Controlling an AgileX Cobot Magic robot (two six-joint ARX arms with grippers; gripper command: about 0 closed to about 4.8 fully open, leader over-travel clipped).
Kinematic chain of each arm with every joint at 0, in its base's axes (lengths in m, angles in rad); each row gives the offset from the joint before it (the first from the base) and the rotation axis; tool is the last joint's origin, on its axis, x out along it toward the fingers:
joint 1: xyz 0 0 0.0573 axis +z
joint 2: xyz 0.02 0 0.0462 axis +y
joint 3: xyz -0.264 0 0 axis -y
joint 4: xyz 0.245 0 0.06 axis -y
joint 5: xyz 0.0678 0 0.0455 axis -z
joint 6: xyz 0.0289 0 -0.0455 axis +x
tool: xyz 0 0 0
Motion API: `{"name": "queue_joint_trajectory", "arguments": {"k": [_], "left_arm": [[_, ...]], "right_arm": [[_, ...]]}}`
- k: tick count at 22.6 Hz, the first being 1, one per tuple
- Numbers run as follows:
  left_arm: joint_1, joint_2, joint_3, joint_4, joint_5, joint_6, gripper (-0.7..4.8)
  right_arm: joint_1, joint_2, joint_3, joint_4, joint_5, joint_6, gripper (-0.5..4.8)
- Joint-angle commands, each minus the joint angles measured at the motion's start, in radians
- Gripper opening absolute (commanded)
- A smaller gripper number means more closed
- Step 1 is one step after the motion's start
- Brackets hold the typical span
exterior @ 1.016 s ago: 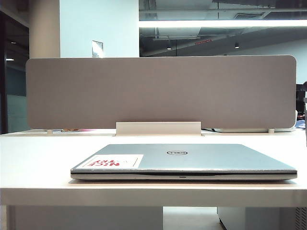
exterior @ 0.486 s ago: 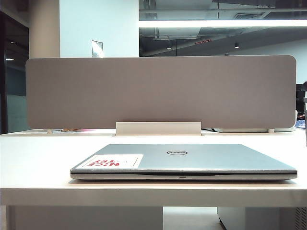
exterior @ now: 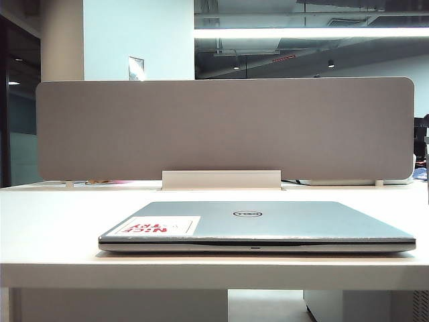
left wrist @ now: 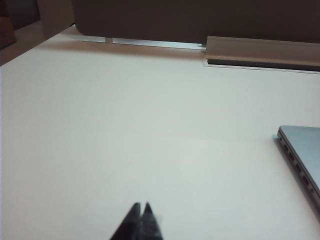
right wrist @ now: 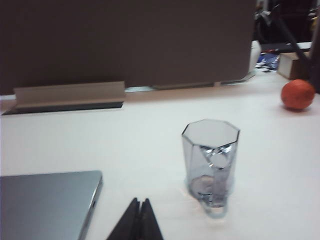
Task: Pick up the water cup and place it on the side of the laptop away from you.
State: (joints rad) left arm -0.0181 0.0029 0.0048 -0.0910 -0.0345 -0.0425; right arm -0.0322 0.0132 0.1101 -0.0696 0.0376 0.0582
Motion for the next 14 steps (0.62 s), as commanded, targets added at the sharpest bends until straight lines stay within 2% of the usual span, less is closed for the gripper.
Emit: {"name": "queue_joint_trajectory", "arguments": {"k": [1,8,14], "left_arm": [[-0.001,0.001,0.003,0.008,0.017,-0.003,-0.05],[-0.001,0.001,0.003,0.008,0.017,-0.003,-0.05],[-0.001,0.001,0.003,0.002,0.017,-0.003,-0.05]], "right_arm": [[0.001,0.04,0.052,-0.005,0.043,0.001,-0.06],[0.001,0.323,0.2,0.001,0.066,-0.007,-0.06],[0.002,0.644,0.232,0.167,0.065,-0.006,-0.06]]}}
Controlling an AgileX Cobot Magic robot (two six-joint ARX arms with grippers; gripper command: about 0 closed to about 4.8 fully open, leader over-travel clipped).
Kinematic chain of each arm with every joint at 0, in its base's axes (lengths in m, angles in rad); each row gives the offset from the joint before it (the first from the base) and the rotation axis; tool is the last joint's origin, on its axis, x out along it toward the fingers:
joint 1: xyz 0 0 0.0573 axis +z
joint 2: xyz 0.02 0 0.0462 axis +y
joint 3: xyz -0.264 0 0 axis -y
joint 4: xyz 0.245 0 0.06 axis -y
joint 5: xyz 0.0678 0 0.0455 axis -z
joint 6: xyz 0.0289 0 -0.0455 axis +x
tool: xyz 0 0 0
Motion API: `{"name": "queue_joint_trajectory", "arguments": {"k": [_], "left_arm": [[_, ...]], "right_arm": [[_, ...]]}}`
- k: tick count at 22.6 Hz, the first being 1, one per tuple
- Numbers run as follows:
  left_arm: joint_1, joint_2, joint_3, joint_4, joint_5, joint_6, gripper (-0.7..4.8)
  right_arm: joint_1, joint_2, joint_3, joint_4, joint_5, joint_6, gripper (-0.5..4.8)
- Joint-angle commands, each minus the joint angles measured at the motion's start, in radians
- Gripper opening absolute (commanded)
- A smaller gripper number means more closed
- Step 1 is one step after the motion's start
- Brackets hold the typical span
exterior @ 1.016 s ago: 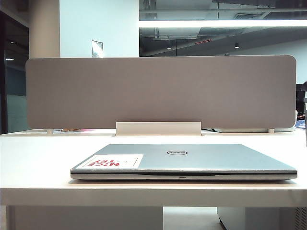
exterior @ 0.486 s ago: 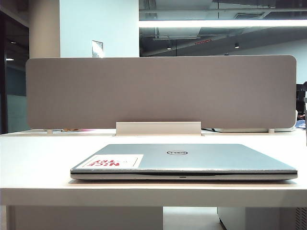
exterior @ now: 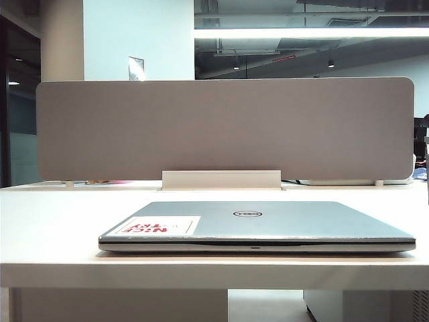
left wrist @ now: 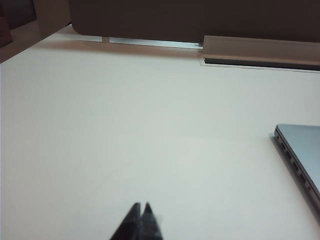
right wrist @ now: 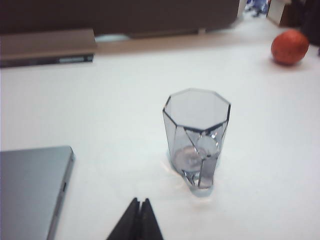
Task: Pick up the water cup and place it on the side of the laptop away from you.
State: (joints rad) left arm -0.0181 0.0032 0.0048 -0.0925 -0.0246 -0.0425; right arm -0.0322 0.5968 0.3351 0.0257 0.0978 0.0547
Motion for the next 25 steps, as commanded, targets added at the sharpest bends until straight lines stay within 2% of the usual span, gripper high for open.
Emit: {"name": "queue_joint_trajectory", "arguments": {"k": [1,13,19,25], "left_arm": [[-0.001,0.001,0.003,0.003,0.007,-0.003,-0.05],[-0.001,0.001,0.003,0.002,0.006,-0.003,-0.05],[-0.001,0.001,0.003,-0.004,0.006,-0.003,-0.05],[-0.001,0.001,0.003,-0.004,0.006,-0.003,-0.05]], "right_arm": [[0.002,0.089,0.007,0.084,0.005,-0.003,-0.06],[0.0,0.527,0.051,0.291,0.006,-0.005,-0.06],[-0.002,0.75,0.191,0.296,0.032,-0.011,-0.06],[-0.016,0.783,0.226,0.288,0.112,-0.011,-0.06]]}}
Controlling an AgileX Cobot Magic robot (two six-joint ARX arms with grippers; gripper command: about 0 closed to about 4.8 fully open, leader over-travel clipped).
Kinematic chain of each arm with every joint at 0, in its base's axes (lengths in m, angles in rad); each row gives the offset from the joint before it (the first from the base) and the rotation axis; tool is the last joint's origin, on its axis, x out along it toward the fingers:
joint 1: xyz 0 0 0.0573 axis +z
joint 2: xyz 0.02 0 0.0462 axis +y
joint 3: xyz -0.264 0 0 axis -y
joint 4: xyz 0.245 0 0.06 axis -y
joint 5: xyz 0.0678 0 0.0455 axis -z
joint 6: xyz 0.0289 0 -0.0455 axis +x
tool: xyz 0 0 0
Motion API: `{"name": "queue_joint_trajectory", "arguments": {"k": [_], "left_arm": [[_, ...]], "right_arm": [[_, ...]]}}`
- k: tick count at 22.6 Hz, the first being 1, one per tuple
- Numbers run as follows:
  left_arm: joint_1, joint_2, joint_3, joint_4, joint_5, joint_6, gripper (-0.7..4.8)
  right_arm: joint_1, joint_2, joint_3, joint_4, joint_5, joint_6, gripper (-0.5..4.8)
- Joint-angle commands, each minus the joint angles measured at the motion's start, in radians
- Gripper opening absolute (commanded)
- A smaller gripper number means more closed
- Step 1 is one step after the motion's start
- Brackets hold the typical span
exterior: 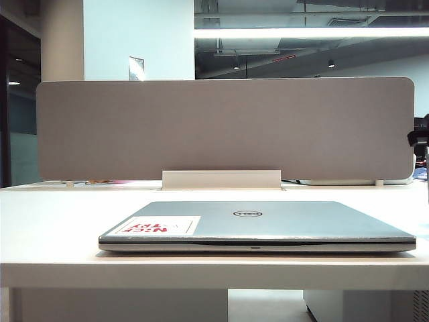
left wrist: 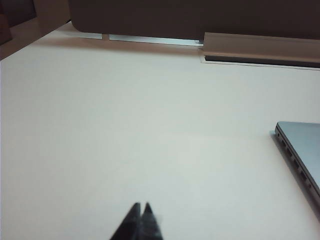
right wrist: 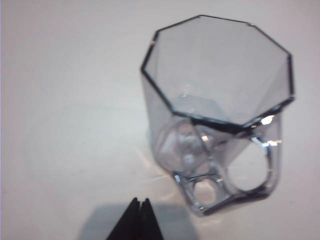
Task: Pick up the water cup and place it on the side of the laptop away from you.
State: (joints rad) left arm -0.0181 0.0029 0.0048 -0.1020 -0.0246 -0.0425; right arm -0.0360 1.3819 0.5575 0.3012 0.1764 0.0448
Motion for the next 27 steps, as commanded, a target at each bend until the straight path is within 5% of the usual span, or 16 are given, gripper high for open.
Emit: {"name": "queue_joint_trajectory", "arguments": {"k": [1,27], "left_arm": [[-0.001,0.001,0.003,0.006,0.006,-0.003,-0.05],[-0.001,0.001,0.003,0.005,0.006,-0.003,-0.05]], "right_arm": [[-0.027,-0.002,0.004,0.012,0.032,-0.001,-0.06],[-0.254,-0.001,0.008,0.061,0.002,-0.1,-0.06]]}}
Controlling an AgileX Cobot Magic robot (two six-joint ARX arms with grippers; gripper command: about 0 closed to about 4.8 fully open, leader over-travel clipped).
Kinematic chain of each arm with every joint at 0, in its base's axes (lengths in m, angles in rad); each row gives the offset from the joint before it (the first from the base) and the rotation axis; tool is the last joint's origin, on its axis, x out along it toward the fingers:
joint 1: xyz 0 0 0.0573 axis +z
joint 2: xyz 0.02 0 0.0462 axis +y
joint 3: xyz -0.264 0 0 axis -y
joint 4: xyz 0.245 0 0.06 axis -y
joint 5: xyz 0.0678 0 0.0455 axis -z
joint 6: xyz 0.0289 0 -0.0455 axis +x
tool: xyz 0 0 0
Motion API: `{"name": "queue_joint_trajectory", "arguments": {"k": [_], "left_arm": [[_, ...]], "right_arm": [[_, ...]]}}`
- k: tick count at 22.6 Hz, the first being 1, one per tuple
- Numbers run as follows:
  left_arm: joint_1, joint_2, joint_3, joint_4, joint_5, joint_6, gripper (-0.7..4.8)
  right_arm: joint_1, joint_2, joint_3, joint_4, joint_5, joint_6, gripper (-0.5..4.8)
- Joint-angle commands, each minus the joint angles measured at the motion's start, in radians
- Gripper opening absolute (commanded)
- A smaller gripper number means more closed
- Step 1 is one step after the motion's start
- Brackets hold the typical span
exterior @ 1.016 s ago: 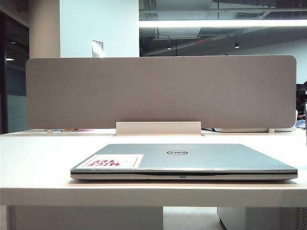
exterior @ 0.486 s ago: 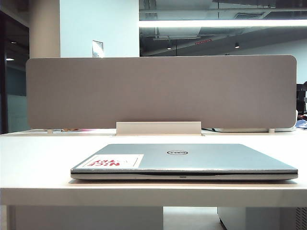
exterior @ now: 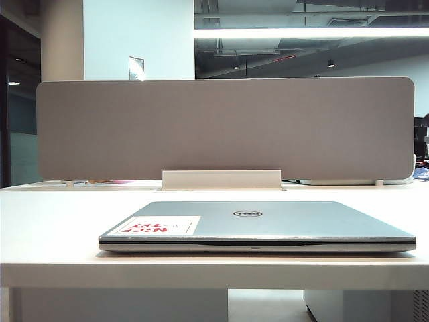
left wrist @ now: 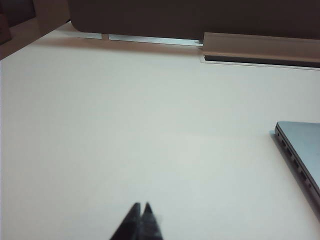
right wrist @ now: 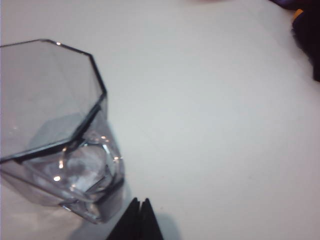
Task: Pick up the water cup and place it on the side of the laptop away from you.
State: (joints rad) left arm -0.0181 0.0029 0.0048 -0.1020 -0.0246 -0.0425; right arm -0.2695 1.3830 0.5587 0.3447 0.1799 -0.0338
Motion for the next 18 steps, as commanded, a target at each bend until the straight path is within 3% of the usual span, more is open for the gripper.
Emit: {"name": "queue_joint_trajectory", "arguments": {"k": [1,9,12,14,16,18], "left_arm": [[-0.001,0.001,0.003,0.006,0.006,-0.003,-0.05],[-0.001,0.001,0.003,0.005,0.006,-0.003,-0.05],[-0.001,0.001,0.003,0.006,0.003,-0.002,-0.05],[-0.001,0.001,0.003,0.006,0.003,-0.003,-0.05],[-0.001,0.001,0.003,0.006,0.003,-0.002,-0.05],[-0.001,0.001,0.003,0.006,0.003,-0.002,-0.05]], "right_arm": [[-0.027,-0.002,0.006,0.01,-0.002,-0.028,-0.06],[-0.035,-0.074,0.005,-0.213,0.002,-0.027,-0.02],[-0.035,-0.085,-0.016,-0.201,-0.016,-0.005,0.64],[-0.032,-0.084,-0.044,-0.163,-0.055,0.007,0.7],[-0.029,-0.083,-0.089,-0.065,-0.098,0.007,1.6],[-0.029,-0.077,-0.105,-0.016,-0.105,0.007,1.67]]}}
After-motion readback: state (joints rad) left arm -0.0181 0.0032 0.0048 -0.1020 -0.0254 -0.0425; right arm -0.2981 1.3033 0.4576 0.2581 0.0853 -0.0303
